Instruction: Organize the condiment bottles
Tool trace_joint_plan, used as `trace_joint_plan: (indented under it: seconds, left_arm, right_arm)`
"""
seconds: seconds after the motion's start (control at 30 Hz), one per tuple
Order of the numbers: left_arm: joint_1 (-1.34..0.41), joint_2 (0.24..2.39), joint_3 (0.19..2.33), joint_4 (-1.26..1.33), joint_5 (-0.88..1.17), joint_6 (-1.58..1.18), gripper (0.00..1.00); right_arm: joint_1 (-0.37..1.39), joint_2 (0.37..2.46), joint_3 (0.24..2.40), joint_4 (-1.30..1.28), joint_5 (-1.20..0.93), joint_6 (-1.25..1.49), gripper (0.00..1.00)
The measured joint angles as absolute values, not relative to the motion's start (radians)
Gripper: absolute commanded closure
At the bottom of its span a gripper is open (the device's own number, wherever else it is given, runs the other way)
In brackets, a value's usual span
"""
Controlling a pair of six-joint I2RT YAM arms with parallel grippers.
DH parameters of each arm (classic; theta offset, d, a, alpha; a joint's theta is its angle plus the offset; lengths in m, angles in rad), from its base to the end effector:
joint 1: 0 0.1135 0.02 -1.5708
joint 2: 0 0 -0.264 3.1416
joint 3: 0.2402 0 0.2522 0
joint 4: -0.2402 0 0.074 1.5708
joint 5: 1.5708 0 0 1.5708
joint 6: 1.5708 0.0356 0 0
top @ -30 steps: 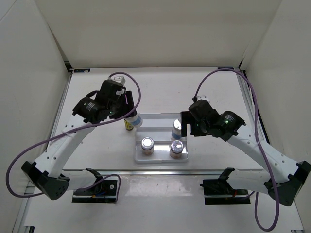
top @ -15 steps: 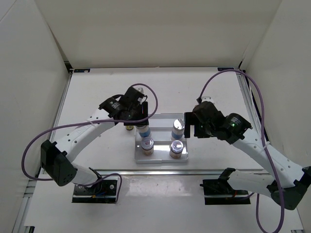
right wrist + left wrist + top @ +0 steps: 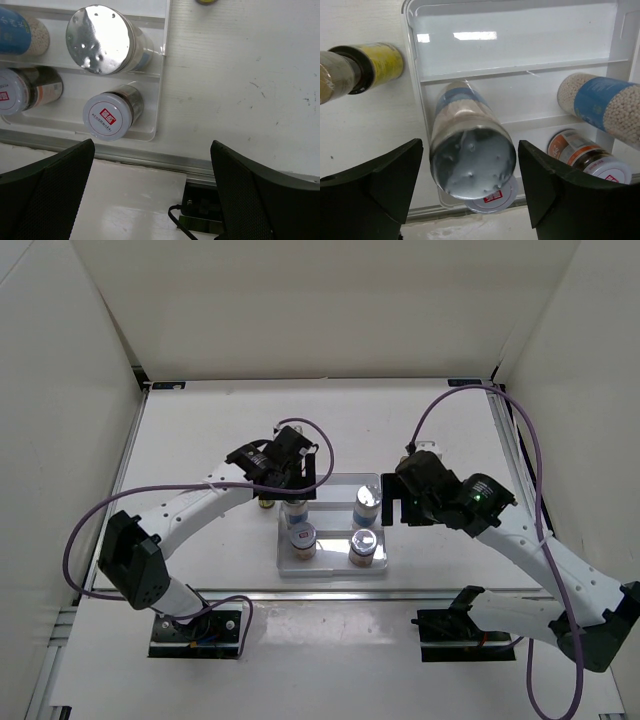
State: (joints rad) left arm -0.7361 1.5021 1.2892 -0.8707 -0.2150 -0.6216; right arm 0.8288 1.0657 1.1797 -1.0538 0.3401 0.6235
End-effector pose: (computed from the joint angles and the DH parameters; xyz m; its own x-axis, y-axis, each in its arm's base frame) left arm 0.2311 -0.1991 0.2876 -0.8712 0.0216 -0.4904 0.0917 0.9886 -0.1194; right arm 0.1387 0.1337 0.3452 -0.7711 -0.0265 -0.6362 -0.1376 0.9825 0.1258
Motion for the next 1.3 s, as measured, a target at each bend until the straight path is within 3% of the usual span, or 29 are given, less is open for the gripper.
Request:
trace_joint_plan:
  seconds: [0.07,0.27,0.5,0.73,0.9,1.0,1.3]
  left_arm:
    - [-0.738,1.510,1.289,-0.866,-0.219,-0.622,0.00]
    - [-0.739,1.490,1.289,-0.874,-0.224,-0.622,0.00]
    - [-0.739,1.289,1.369,-0.913,-0.262,-0.554,0.00]
    - [-0.616,1.104,1.370,-0.939,-0.434,-0.431,0.00]
    - [-0.582,1.103,1.239,-0.969,-0.563,-0.400,0.00]
    - [-0.579,1.108,1.171,-0.980,-0.596,-0.401,0.00]
    - [-0.539,1.136,1.160,-0.972,-0.598,-0.404,0.00]
  right_arm:
    - [0.828,1.071,1.180,-1.056,0.360,0.625,0.00]
    - [0.743,1.136,1.205,-1.066,0.389,0.588,0.00]
    - [0.485,1.256,1.256,-0.999,0.298,0.476,0.15]
    - [0.453,1.420,1.355,-0.927,0.229,0.407,0.25]
    - [0.445,1.499,1.393,-0.906,0.210,0.383,0.26]
    - [0.436,1.537,1.418,-0.903,0.210,0.371,0.38]
    - [0.426,1.629,1.462,-0.885,0.211,0.356,0.44]
